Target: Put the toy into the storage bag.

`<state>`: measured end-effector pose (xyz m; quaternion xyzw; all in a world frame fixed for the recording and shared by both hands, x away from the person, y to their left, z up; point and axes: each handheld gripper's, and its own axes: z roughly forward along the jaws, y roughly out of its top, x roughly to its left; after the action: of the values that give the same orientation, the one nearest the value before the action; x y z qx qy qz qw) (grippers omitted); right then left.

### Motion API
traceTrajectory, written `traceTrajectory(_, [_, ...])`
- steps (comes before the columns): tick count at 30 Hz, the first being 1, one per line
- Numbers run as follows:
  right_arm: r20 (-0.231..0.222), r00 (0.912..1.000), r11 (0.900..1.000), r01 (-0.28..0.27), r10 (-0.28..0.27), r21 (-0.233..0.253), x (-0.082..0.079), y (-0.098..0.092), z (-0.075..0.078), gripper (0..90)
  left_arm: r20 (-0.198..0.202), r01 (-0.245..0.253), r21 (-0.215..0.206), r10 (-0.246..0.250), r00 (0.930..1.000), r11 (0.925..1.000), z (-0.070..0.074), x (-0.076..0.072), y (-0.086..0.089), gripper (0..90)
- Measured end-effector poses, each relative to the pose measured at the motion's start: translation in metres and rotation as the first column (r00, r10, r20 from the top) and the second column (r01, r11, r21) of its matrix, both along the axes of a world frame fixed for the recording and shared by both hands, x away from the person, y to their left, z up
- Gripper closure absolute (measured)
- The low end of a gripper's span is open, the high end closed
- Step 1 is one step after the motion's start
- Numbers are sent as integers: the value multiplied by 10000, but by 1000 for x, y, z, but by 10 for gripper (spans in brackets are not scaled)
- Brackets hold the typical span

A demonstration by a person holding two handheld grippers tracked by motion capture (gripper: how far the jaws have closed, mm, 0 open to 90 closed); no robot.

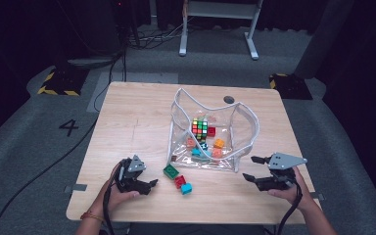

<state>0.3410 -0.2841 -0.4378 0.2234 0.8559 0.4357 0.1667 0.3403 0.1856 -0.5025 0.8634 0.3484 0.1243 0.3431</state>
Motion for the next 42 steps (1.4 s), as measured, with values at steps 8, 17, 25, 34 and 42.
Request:
traceTrajectory(8, [-748, 9927, 9944, -977, 945, -402, -12, 36, -31, 319, -34, 47, -25, -48, 10000, 10000, 0, 0, 0, 144])
traceTrajectory(17, [-1117, 9705, 9736, -2208, 2135, -577, -16, 91, -49, 329, -23, 14, -8, -14, 10000, 10000, 0, 0, 0, 144])
traceTrajectory(25, [-1069, 9528, 9538, -2923, 2841, -699, -19, 135, -60, 329, -20, 16, -5, -16, 10000, 10000, 0, 0, 0, 144])
traceTrajectory(34, [-933, 9519, 9523, -2982, 2918, -647, -13, 165, -65, 329, -26, 23, -8, -23, 10000, 10000, 0, 0, 0, 144])
traceTrajectory(42, [-726, 9514, 9508, -3037, 2992, -607, -10, 176, -65, 377, -26, 32, -6, -32, 10000, 10000, 0, 0, 0, 144])
